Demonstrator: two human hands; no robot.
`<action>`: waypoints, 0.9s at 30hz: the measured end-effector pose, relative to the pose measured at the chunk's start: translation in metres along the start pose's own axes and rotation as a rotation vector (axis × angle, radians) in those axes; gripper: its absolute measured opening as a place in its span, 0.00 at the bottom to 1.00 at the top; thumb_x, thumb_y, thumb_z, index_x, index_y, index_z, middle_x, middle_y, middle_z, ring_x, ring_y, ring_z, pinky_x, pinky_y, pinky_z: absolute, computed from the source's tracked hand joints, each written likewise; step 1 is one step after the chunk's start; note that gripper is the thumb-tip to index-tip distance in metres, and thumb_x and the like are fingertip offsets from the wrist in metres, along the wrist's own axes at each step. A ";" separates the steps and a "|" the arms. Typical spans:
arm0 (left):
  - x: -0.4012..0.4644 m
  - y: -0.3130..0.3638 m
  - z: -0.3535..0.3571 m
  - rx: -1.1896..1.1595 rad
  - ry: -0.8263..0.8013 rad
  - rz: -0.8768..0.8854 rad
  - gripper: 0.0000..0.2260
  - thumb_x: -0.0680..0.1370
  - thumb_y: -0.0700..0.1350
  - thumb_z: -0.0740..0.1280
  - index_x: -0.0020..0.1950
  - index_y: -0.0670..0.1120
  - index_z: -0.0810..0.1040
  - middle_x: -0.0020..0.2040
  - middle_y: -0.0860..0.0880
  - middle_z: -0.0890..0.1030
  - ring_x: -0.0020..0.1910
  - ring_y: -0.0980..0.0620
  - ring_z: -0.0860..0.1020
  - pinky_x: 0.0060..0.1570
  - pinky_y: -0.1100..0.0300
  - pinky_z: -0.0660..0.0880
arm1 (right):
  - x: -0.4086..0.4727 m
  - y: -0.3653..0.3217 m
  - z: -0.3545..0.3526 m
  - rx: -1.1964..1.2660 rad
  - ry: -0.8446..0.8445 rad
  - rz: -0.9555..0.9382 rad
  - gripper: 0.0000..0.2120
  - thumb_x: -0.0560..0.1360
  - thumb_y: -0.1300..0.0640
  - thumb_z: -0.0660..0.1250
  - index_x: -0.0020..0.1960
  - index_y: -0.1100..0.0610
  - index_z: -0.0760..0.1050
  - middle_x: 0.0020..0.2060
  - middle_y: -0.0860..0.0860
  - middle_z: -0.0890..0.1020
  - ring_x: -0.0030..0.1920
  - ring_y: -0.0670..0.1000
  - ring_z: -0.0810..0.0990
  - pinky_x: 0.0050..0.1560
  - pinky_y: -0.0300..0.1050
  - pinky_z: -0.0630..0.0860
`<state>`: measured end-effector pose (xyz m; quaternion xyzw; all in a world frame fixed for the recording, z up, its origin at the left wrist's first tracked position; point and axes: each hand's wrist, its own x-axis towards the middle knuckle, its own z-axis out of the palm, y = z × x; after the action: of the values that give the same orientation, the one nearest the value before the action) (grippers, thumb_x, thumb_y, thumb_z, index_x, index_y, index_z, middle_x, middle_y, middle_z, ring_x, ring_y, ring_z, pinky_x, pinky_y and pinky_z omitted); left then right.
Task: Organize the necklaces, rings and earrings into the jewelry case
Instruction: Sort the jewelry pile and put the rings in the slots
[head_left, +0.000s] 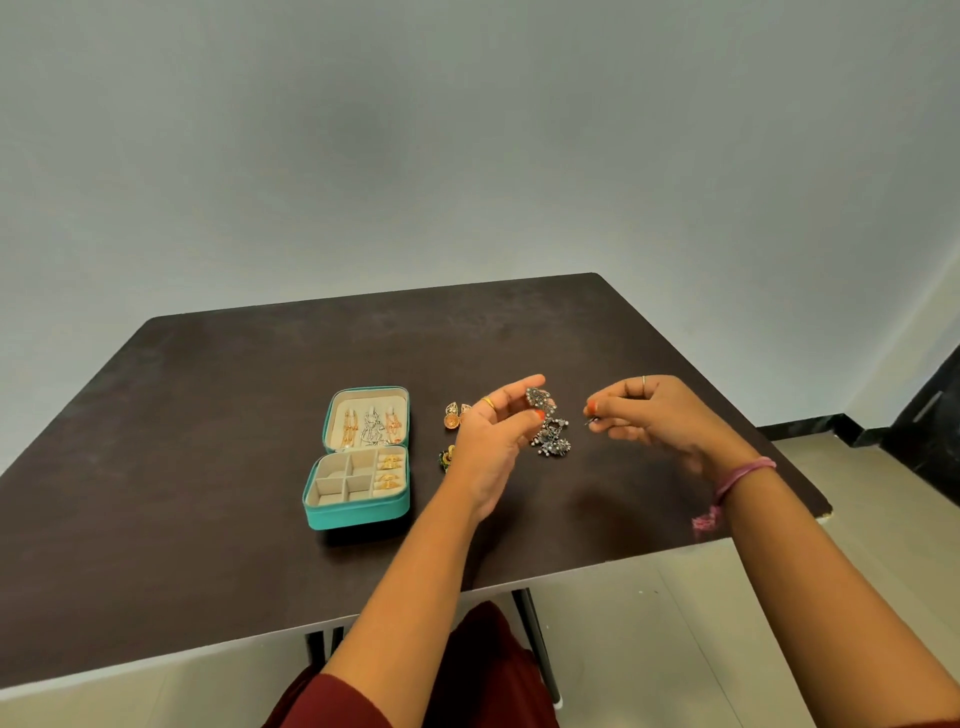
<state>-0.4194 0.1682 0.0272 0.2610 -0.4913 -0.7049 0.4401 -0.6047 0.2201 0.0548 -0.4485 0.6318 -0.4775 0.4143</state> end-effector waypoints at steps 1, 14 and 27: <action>0.000 0.003 -0.003 0.018 -0.001 -0.002 0.18 0.75 0.27 0.62 0.55 0.47 0.81 0.44 0.49 0.81 0.47 0.54 0.78 0.50 0.61 0.75 | 0.000 -0.003 0.001 0.049 -0.015 0.005 0.05 0.73 0.60 0.71 0.47 0.61 0.82 0.44 0.57 0.85 0.44 0.50 0.85 0.42 0.38 0.79; -0.003 0.016 -0.013 0.201 -0.007 0.003 0.11 0.78 0.36 0.65 0.56 0.49 0.81 0.49 0.49 0.83 0.48 0.55 0.79 0.50 0.60 0.77 | -0.016 -0.020 0.023 0.189 -0.072 -0.064 0.10 0.74 0.66 0.67 0.55 0.60 0.80 0.42 0.56 0.85 0.41 0.49 0.85 0.42 0.37 0.81; -0.020 0.029 -0.013 0.539 -0.055 0.043 0.13 0.74 0.35 0.70 0.56 0.46 0.81 0.46 0.48 0.84 0.46 0.56 0.82 0.49 0.63 0.78 | -0.025 -0.032 0.036 -0.669 -0.053 -0.611 0.11 0.73 0.57 0.72 0.54 0.47 0.81 0.46 0.45 0.77 0.45 0.43 0.78 0.44 0.33 0.75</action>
<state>-0.3893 0.1757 0.0482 0.3392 -0.6783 -0.5459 0.3561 -0.5585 0.2314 0.0815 -0.7356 0.5791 -0.3360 0.1028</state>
